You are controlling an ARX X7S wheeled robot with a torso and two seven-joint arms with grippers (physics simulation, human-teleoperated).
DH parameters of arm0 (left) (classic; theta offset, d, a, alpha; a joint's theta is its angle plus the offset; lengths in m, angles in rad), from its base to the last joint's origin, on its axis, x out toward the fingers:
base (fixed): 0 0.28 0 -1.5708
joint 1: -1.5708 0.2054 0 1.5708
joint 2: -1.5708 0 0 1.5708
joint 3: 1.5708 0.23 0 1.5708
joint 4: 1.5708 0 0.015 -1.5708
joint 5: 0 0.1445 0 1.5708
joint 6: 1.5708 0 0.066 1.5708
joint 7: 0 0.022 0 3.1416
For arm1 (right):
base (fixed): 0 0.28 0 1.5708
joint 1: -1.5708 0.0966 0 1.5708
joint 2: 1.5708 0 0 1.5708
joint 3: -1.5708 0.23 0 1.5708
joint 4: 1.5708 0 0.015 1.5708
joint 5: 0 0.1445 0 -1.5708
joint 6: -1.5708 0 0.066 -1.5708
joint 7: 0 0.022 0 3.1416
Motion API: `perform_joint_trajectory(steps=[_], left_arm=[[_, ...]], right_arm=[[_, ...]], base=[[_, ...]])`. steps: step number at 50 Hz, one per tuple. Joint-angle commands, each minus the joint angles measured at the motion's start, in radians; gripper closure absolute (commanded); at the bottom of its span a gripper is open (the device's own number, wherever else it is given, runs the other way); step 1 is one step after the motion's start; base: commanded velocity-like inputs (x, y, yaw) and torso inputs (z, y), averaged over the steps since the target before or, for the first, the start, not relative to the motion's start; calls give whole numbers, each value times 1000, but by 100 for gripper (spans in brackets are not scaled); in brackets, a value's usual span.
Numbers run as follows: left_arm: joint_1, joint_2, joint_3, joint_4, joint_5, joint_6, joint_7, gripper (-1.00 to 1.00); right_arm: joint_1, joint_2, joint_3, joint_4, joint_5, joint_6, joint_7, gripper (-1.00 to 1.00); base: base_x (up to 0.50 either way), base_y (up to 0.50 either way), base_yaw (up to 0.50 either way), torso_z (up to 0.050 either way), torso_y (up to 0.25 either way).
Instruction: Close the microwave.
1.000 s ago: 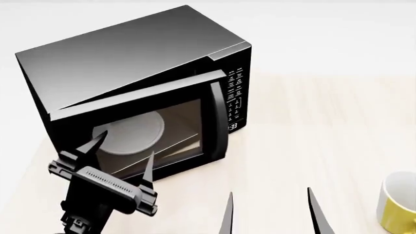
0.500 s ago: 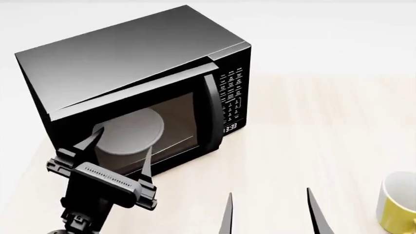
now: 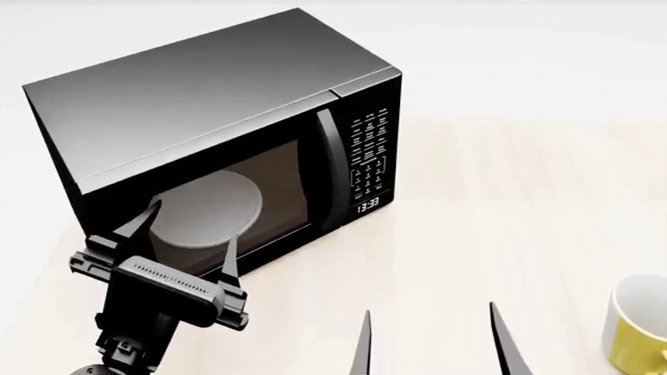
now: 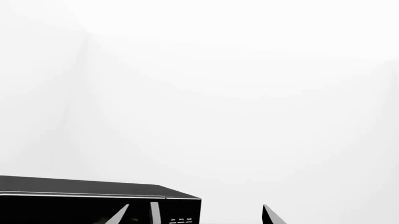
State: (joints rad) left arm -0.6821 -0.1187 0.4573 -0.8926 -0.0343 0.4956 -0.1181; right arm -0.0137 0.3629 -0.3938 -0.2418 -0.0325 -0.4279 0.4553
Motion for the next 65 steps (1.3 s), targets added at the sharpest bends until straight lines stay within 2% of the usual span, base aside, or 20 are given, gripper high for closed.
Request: perform_joint_trajectory(steps=[1,7,10,17,31,45,56,60,65], left_arm=[[-23,-9,-97,13,-31,7,-52,-100],[74,-41,-69,207,-22,-124,-42,-100],[250,-98,-24,507,-51,-291,9,-100],[491,-176,58,810,-64,-410,53,-100],[638,-258,35,1034,-82,-443,10,-100],[751,-355,-226,1126,-174,-418,-160,-100],[847,-389,-348,1121,-247,-377,-212,-100],[848,-389,-386,1135,-268,-383,-241,-100],[824,-384,-479,1179,-311,-408,-326,-100]], right_arm=[[3,-11,13,10,-15,-8,-12,-100],[4,-10,14,4,-14,-3,-9,-100],[4,-10,12,8,-15,-3,-8,-100],[4,-9,10,10,-19,-5,-5,-100],[2,-7,6,10,-23,-6,0,-100],[5,-10,0,22,-30,4,6,-100],[11,-13,12,55,2,28,15,-100],[20,-13,44,76,89,74,18,-100],[64,-17,161,88,217,181,89,-100]], base=[[0,0,0,0,10],[0,0,0,0,0],[0,0,0,0,0],[0,0,0,0,0],[0,0,0,0,0],[0,0,0,0,0],[0,0,0,0,0],[0,0,0,0,0],[0,0,0,0,0]])
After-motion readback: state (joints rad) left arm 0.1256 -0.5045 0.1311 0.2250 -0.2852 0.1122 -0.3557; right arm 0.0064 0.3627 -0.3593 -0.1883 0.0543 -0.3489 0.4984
